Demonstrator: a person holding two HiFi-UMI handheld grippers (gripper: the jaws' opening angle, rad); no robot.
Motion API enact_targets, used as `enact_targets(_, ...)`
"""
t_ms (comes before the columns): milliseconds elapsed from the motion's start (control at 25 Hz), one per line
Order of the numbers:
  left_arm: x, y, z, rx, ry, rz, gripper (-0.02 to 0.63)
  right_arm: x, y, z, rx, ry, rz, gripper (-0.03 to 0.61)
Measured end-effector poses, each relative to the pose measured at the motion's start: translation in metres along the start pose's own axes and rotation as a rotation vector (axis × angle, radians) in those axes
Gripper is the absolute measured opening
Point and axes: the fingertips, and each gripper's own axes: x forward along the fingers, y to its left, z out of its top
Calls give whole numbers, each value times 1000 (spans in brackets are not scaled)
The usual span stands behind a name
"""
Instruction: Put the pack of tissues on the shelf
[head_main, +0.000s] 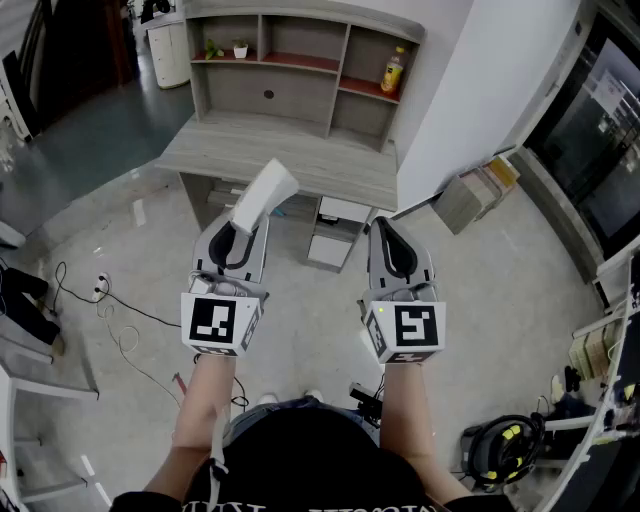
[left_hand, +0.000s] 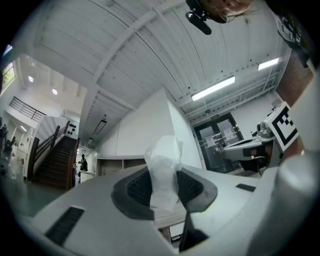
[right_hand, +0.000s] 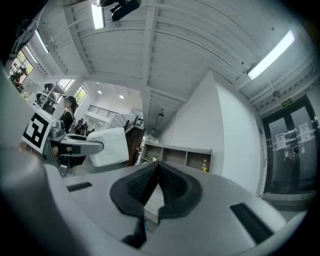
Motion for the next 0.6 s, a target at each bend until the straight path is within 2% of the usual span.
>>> enact_targets(320,-11,28,-7,14,15,-22,109,11,27,-2,1,7,-19,15)
enact_targets(600,-19,59,-15,-7,12,-28,109,19,51,-3,29,16,-48,15)
